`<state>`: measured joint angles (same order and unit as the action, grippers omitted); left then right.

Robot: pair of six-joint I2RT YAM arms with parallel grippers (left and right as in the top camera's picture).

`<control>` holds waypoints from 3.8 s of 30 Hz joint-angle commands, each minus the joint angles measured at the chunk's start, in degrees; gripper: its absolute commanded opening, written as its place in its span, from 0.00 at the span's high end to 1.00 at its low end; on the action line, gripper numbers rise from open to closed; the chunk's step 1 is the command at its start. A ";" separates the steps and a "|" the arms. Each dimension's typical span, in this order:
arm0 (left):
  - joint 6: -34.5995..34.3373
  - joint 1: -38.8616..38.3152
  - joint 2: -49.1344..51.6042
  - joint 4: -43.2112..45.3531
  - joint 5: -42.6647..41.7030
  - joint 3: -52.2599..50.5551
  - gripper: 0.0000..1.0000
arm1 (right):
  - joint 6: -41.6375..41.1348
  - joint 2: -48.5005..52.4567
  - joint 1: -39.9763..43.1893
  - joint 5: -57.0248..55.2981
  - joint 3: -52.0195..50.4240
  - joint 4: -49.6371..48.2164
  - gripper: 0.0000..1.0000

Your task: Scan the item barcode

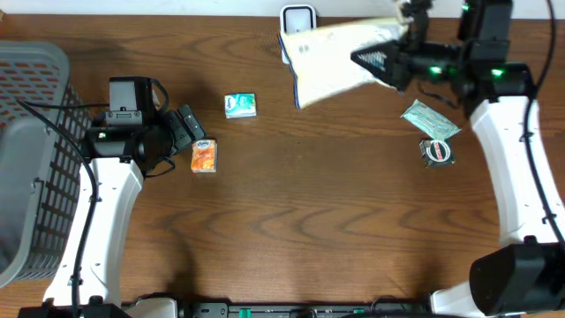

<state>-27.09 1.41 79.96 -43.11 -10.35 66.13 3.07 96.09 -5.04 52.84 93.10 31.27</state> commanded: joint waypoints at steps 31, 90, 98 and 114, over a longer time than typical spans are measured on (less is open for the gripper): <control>0.31 0.17 -0.22 -0.13 0.76 0.09 0.02 | 85.81 32.76 -24.30 -78.90 0.48 -53.02 0.99; 0.31 0.17 -0.22 -0.13 0.76 0.09 0.02 | -13.44 -4.22 30.05 -36.74 -24.00 -1.46 0.99; 0.31 0.17 -0.22 -0.13 0.79 0.09 0.02 | -15.82 -4.22 35.52 -37.27 -26.25 -2.97 0.47; 0.31 0.17 -0.22 -0.13 0.76 0.09 0.02 | -16.17 -13.94 32.57 -34.75 -23.32 2.73 0.01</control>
<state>-27.09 1.41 79.99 -43.11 -10.13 66.13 -12.84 86.91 30.17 16.12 67.07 32.49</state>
